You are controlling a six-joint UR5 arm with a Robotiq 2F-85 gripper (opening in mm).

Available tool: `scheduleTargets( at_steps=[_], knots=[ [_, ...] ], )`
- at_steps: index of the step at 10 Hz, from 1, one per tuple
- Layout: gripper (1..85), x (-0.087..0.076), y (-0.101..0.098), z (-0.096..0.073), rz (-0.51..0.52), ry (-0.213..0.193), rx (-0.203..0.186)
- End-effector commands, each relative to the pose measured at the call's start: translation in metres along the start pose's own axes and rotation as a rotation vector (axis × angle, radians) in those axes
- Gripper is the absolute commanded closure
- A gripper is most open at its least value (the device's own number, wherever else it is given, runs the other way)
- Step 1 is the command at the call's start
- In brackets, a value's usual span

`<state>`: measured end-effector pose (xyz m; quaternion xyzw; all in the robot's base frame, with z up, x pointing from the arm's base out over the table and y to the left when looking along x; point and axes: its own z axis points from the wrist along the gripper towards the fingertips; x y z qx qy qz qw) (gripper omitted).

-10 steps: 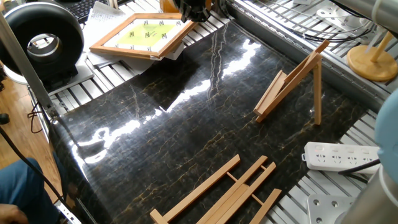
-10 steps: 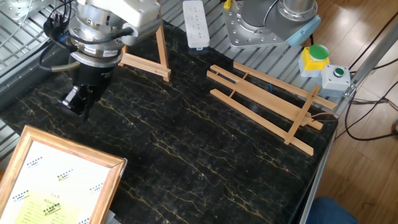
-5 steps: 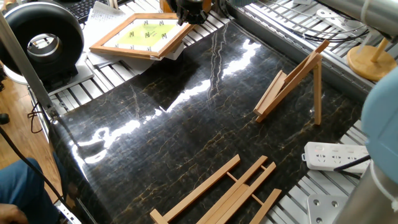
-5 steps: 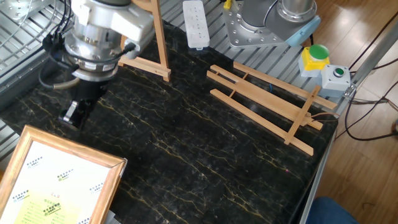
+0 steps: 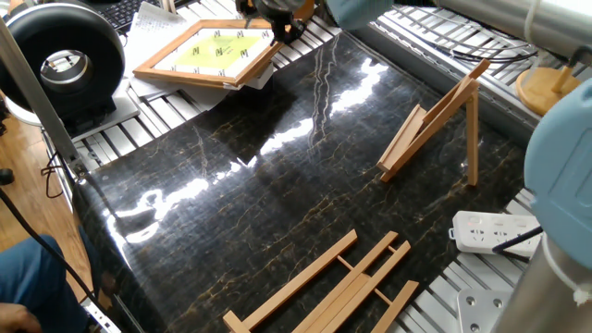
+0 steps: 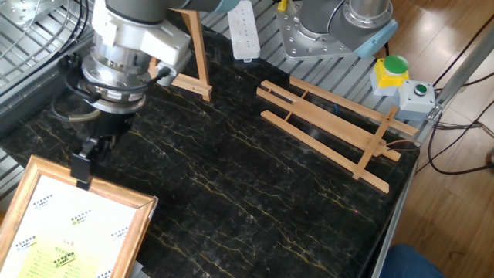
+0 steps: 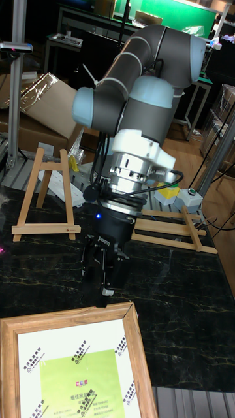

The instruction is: Put the photo frame on the bracket

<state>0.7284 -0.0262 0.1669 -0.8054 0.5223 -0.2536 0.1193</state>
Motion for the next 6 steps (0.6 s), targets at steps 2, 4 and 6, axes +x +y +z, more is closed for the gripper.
scheduleTargets(
  at_steps=[2, 4, 6],
  knots=[
    [26.0, -0.016, 0.014, 0.009, 0.045, -0.018, 0.029],
    [26.0, -0.019, 0.019, 0.010, 0.055, -0.015, 0.041],
    [26.0, -0.024, 0.024, 0.012, 0.075, -0.024, 0.041]
  ],
)
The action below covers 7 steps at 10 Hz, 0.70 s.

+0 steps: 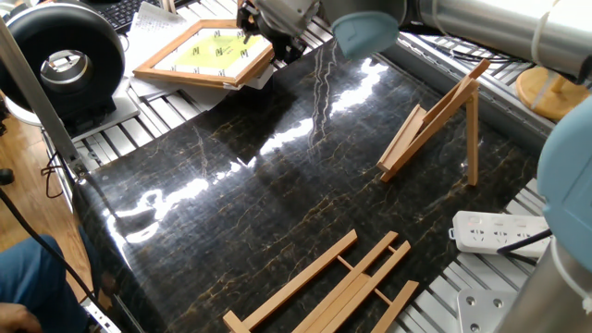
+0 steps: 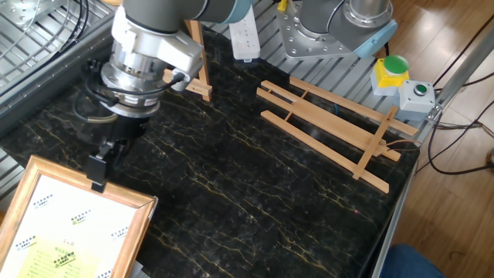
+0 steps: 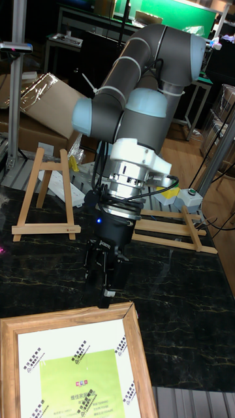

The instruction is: Put the photo frame on the bracket

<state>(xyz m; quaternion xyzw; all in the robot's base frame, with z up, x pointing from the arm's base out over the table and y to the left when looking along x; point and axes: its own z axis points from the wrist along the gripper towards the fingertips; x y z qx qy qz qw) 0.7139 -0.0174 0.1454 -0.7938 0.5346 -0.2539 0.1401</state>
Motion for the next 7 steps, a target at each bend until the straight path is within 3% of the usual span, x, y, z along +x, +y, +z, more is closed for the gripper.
scheduleTargets(
  at_steps=[1, 4, 7],
  knots=[
    [26.0, -0.007, 0.008, 0.004, 0.041, -0.017, 0.011],
    [26.3, -0.002, 0.013, 0.001, 0.073, -0.014, -0.013],
    [26.3, 0.018, 0.020, -0.002, 0.130, 0.061, -0.039]
  ],
)
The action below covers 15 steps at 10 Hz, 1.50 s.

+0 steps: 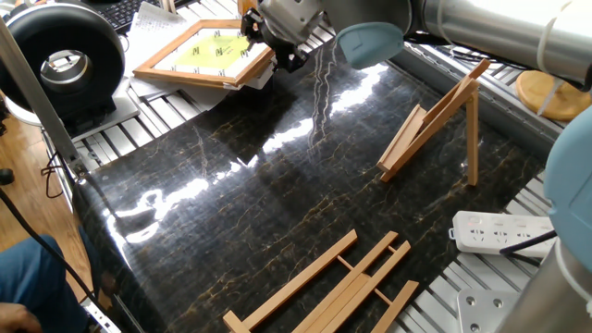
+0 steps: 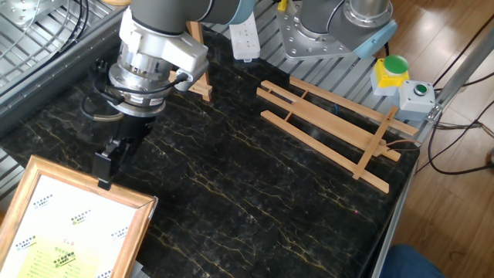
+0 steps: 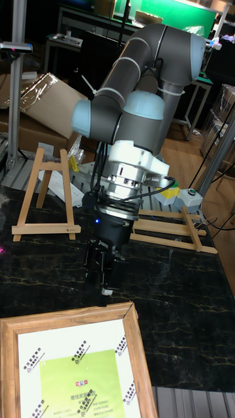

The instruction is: Put the photo frame on the bracket

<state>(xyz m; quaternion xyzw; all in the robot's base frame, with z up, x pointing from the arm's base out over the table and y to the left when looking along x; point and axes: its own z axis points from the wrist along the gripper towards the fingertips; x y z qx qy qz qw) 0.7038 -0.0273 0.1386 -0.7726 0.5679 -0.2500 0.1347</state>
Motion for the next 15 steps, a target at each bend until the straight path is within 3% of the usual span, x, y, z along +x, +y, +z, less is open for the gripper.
scheduleTargets(
  at_steps=[1, 3, 8, 11, 15],
  knots=[
    [26.3, 0.021, 0.005, -0.002, 0.078, 0.071, -0.015],
    [24.3, 0.018, 0.007, -0.002, 0.117, 0.058, -0.022],
    [24.0, 0.008, 0.003, -0.002, 0.079, 0.020, -0.008],
    [23.3, 0.021, 0.002, 0.013, 0.046, 0.007, -0.008],
    [23.3, 0.026, 0.001, 0.028, 0.041, 0.012, 0.009]
  ],
)
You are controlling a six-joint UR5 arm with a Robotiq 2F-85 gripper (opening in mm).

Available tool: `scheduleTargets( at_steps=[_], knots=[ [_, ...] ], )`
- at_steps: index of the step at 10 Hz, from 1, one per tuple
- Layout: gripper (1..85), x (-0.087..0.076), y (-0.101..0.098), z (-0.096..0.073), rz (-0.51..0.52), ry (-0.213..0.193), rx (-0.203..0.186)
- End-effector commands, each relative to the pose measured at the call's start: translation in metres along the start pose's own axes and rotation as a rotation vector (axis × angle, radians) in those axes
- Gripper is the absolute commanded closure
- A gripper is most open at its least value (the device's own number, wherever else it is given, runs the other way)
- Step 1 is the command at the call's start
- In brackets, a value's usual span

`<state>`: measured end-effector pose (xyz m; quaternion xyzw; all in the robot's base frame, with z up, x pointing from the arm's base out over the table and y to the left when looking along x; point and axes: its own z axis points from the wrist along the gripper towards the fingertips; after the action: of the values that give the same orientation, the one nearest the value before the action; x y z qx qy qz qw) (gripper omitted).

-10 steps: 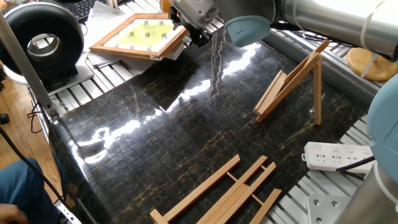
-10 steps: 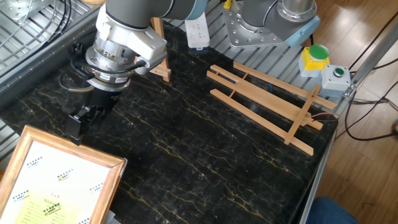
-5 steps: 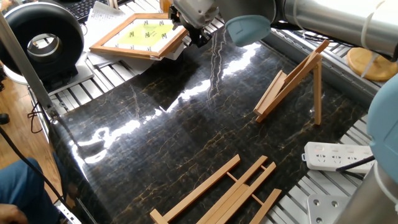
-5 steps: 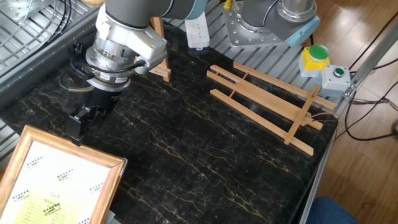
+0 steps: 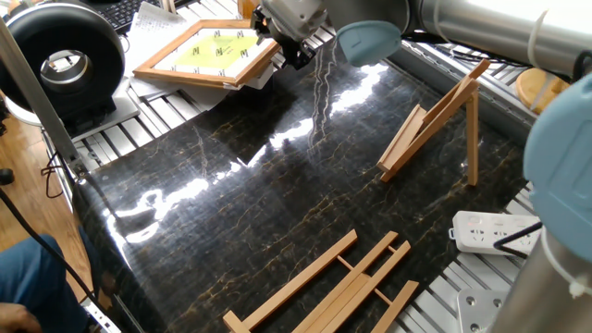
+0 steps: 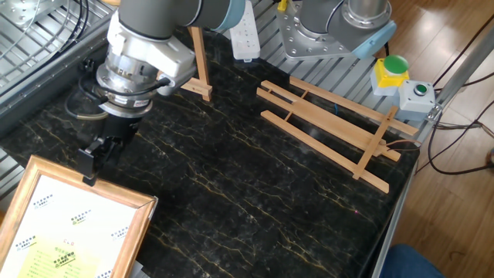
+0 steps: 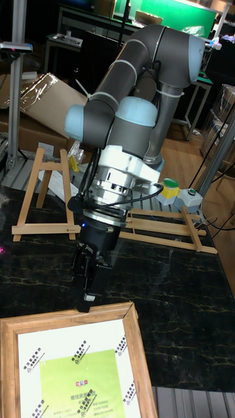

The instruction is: Put the photo frame on the bracket

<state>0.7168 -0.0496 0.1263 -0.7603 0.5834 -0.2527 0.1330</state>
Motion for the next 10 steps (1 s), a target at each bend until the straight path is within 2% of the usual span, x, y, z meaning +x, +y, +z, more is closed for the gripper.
scheduleTargets(
  at_steps=[1, 10],
  knots=[
    [23.3, 0.005, -0.002, 0.012, 0.005, -0.003, 0.017],
    [23.7, 0.004, -0.011, 0.030, 0.011, -0.024, 0.037]
  ],
)
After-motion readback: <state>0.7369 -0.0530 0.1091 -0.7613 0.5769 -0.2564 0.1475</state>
